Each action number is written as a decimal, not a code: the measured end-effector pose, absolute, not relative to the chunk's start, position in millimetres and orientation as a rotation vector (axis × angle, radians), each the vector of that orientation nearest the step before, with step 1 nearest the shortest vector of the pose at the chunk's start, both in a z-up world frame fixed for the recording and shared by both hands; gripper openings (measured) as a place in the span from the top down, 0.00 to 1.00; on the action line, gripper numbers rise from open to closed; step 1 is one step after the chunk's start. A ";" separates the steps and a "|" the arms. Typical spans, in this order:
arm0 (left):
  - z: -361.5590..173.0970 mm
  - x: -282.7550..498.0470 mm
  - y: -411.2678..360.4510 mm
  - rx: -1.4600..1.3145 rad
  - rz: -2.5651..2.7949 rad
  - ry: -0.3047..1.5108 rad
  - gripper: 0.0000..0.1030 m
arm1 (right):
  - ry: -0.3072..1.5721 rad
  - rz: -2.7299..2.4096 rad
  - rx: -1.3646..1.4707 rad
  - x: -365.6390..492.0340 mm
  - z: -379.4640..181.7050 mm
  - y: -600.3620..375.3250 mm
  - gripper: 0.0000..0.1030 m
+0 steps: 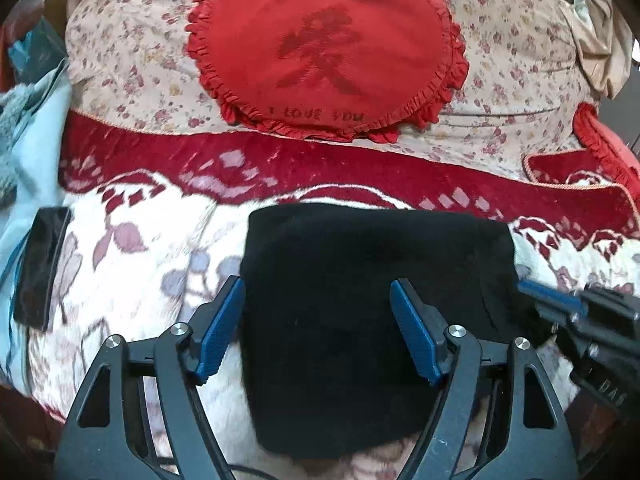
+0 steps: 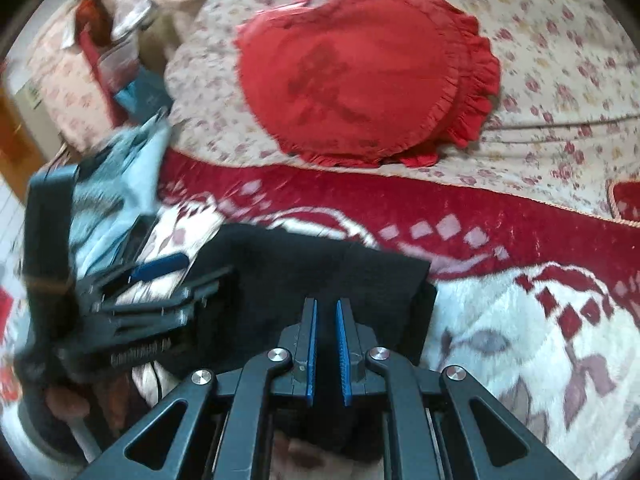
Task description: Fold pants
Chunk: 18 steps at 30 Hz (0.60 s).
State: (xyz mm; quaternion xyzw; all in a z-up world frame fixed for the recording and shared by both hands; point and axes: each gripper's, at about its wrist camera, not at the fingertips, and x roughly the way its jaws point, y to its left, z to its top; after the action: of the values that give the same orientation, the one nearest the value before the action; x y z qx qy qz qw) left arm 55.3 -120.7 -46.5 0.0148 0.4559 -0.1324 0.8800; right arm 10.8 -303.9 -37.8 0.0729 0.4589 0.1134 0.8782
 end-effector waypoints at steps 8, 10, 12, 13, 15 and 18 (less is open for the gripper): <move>-62.6 36.7 -97.5 -0.083 -0.325 1.025 0.27 | 1.001 0.250 0.123 -20.9 -63.3 -306.5 0.88; -60.2 37.2 -89.7 -0.118 -0.330 1.034 0.27 | 0.986 0.262 0.143 -21.6 -55.9 -312.0 0.86; -53.5 39.5 -81.1 -0.136 -0.316 1.007 0.26 | 0.950 0.237 0.187 -21.0 -48.7 -323.5 0.75; -51.2 42.2 -76.9 -0.150 -0.311 0.997 0.25 | 0.934 0.217 0.218 -20.0 -47.0 -331.0 0.61; -52.2 47.9 -71.3 -0.184 -0.320 1.002 0.23 | 0.924 0.176 0.319 -14.6 -51.7 -350.5 0.56; -65.5 59.0 -69.9 -0.225 -0.339 1.049 0.23 | 0.966 0.186 0.412 -0.2 -71.0 -360.9 0.55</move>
State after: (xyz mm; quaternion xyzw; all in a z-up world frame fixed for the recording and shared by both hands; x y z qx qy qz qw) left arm 59.0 -69.9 -65.5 -0.1065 0.4974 -0.1608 0.8458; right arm -0.2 -360.9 -71.0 0.1962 0.4604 0.0884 0.8612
